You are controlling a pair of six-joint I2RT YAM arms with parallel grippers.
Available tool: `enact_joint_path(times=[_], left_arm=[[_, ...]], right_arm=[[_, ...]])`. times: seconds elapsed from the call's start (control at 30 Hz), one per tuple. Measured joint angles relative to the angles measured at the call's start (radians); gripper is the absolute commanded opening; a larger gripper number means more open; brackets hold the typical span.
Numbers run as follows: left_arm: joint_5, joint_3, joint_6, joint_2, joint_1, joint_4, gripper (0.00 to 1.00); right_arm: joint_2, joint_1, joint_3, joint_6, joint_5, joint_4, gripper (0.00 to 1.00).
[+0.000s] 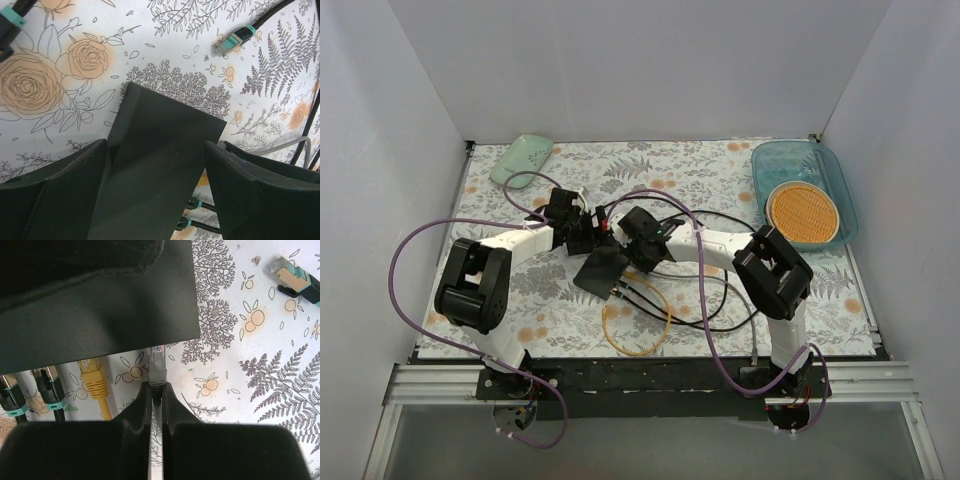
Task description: Insert the plug into the switch port
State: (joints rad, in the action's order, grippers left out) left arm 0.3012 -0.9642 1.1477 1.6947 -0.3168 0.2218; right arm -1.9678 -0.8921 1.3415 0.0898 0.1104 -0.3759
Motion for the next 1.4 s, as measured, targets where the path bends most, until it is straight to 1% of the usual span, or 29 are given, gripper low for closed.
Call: enact_joint_path(times=[0.2,0.6,1.13,1.4], left_arm=[[-0.032,0.000,0.005,-0.017,0.008,0.013,0.77],[-0.034,0.000,0.013,-0.018,0.039,0.014,0.76],[-0.002,0.005,0.014,-0.012,0.039,0.010,0.74],[0.024,0.009,0.016,0.017,0.039,-0.001,0.73]], right_arm=[[-0.001,0.000,0.002,0.017,-0.001,0.002,0.01],[-0.004,0.000,0.011,0.034,0.000,-0.014,0.01],[-0.003,-0.012,0.011,0.048,0.021,-0.016,0.01],[0.002,-0.014,0.008,0.043,0.026,-0.018,0.01]])
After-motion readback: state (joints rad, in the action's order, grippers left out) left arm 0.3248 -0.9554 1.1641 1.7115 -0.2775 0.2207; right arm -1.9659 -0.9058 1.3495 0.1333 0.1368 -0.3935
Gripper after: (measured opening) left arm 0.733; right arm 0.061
